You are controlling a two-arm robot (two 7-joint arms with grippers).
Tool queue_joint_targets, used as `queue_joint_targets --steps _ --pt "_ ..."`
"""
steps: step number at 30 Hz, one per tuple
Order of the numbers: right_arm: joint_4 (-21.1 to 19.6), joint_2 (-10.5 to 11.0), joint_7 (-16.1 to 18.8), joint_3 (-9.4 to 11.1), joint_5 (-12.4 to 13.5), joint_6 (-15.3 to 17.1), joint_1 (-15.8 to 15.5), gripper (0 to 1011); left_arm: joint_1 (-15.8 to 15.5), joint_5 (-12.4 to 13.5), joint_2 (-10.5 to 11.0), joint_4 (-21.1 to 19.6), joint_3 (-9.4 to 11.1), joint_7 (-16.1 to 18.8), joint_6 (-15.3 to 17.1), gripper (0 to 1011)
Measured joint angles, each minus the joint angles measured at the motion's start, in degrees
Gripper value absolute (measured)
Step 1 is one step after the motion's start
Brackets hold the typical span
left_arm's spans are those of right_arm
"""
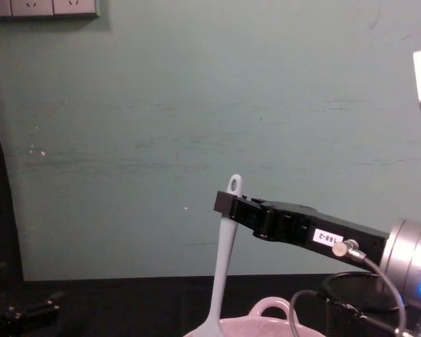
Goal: Use the one hand to pick up the spoon and stir the clear water in the bowl.
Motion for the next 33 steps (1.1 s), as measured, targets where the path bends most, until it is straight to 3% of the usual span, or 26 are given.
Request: queue_joint_targets --steps 6,13,25,33 --pt "3.6 -0.9 -0.8 0.5 0.3 -1.0 1.8 124 0.0 0.0 0.0 0.0 0.0 0.0 0.0 1005" --pt "4.5 0.3 -3.2 1.7 -2.0 -1.6 2.5 124 0.0 0.0 0.0 0.0 0.0 0.0 0.0 1005" --pt "-0.7 3.6 -6.1 3.5 -6.7 -1.1 -0.4 124 0.0 0.0 0.0 0.0 0.0 0.0 0.0 1005" --pt "-4.2 4.5 -4.6 2.1 -8.6 -0.2 -1.9 124 0.0 0.0 0.0 0.0 0.0 0.0 0.0 1005"
